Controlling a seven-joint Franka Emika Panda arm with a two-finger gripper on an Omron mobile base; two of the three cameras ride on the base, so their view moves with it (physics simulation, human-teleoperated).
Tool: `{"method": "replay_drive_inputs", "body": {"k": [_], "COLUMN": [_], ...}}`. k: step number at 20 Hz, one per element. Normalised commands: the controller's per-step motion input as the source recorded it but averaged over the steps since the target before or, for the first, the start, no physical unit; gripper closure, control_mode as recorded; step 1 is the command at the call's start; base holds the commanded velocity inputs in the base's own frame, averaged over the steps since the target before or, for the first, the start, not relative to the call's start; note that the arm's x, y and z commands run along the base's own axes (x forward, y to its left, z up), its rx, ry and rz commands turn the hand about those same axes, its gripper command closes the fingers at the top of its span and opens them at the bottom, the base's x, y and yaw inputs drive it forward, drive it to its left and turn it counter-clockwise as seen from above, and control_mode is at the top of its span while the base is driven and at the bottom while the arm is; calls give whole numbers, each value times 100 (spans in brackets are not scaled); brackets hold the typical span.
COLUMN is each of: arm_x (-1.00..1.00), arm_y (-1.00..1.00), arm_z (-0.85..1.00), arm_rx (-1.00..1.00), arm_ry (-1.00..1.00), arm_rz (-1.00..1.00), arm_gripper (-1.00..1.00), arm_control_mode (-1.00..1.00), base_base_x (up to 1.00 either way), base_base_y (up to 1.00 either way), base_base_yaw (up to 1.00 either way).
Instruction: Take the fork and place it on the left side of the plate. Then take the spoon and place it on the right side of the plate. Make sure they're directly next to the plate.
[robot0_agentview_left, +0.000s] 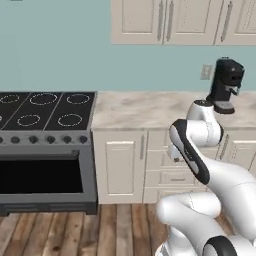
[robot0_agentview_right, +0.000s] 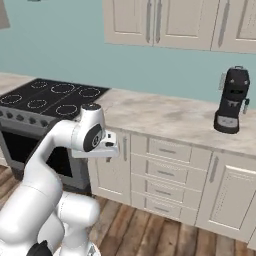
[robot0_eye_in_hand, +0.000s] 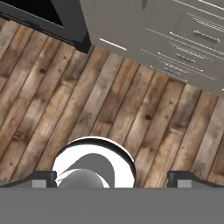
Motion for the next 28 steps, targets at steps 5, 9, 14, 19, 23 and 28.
{"method": "replay_drive_inputs", "body": {"k": [5, 9, 14, 19, 23, 28], "arm_x": [0, 0, 0, 0, 76, 80], "arm_y": [0, 0, 0, 0, 25, 11], "arm_z": [0, 0, 0, 0, -30, -34], "arm_rx": [0, 0, 0, 0, 0, 0], "arm_ry": [0, 0, 0, 0, 11, 9], "arm_rz": [0, 0, 0, 0, -29, -26], "arm_gripper": [-100, -100, -100, -100, -100, -100], "arm_control_mode": [100, 100, 100, 100, -100, -100], "base_base_x": [100, 96, 83, 64, 0, 0], "base_base_y": [55, 56, 50, 41, 0, 0], "base_base_yaw": [-10, -12, -16, -26, 0, 0]}}
